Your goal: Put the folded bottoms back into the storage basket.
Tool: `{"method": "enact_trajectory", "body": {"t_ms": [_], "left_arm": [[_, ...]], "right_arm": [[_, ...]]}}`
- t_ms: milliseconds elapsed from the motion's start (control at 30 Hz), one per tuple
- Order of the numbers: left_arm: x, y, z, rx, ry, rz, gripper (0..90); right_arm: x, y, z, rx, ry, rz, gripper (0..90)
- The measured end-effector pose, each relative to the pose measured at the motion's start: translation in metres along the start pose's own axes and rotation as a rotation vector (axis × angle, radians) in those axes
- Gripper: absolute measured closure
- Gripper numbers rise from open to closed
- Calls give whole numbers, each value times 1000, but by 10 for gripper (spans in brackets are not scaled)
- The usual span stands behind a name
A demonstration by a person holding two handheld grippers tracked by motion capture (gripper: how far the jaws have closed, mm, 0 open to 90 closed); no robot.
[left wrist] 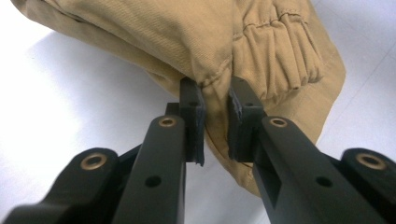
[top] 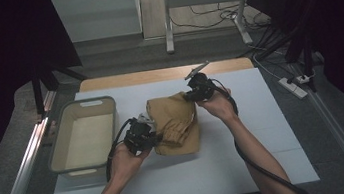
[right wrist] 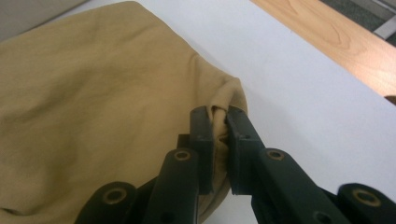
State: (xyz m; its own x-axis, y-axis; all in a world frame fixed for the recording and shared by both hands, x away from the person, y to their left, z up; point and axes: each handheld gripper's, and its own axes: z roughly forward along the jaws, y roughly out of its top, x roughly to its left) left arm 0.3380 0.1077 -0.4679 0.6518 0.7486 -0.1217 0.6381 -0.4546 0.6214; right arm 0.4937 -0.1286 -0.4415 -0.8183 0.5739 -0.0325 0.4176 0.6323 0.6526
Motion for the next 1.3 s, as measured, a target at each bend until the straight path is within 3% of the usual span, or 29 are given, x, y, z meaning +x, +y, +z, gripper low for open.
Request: {"method": "enact_trajectory", "body": {"t_ms": [567,1033,1300], "left_arm": [[12,-3,-32,-6,-29,-2,779],[21,-8,-59,-9,0,10,777],[32,-15,-77,-4,22,-6,777]], "right_arm": [[21,14,-6,-27,23,-54,823],[37,29,-15,-75,31,-78,823],[47,42,-15,-108,64,-66,823]]}}
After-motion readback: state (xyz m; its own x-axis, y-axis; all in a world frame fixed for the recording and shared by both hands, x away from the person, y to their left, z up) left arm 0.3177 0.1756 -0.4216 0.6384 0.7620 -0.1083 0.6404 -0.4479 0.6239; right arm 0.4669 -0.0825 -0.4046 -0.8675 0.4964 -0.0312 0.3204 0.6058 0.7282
